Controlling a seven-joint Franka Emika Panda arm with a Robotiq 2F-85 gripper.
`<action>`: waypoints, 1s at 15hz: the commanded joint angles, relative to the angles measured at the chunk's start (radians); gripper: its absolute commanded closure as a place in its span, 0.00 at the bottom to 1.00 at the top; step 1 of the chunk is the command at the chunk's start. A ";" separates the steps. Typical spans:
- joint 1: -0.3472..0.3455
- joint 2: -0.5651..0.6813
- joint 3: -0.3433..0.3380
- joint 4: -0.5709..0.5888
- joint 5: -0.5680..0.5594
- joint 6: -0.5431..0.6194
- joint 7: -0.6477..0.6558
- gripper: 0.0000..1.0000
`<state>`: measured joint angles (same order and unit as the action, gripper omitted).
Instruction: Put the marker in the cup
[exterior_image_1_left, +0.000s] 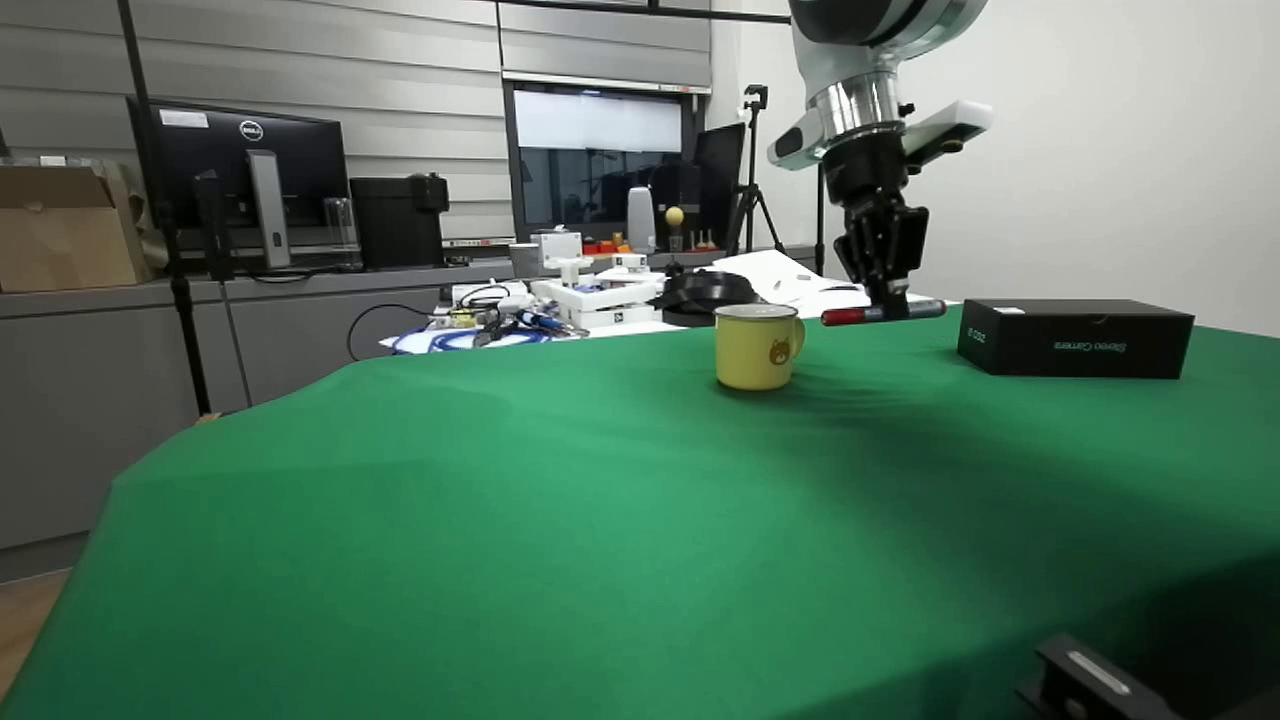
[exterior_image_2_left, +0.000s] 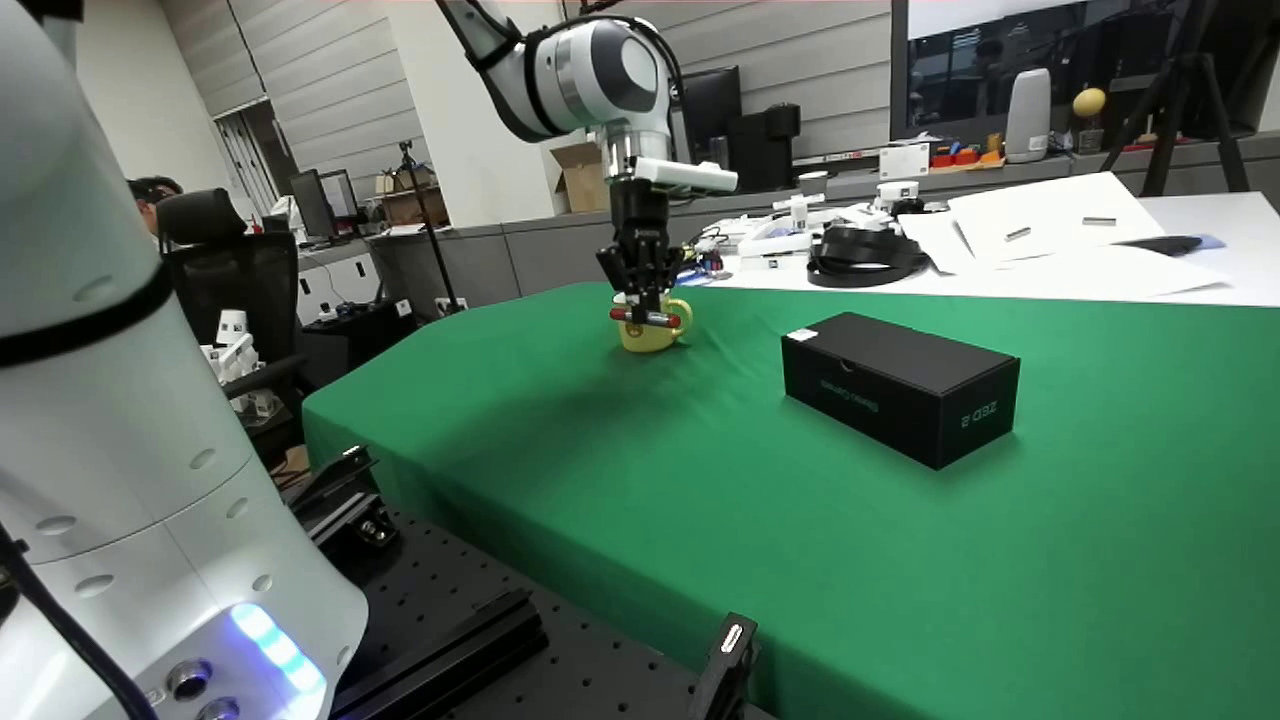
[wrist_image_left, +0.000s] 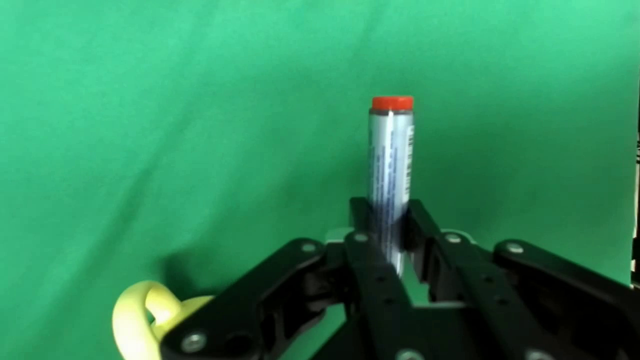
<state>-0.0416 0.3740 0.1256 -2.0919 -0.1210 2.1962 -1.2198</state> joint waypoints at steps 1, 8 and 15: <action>-0.012 -0.048 0.013 0.010 0.043 -0.015 -0.093 0.95; -0.048 -0.087 0.041 0.031 0.301 0.027 -0.427 0.95; -0.093 -0.042 0.055 0.095 0.619 0.049 -0.817 0.95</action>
<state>-0.1083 0.3008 0.1657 -2.0518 0.4034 2.2669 -1.9168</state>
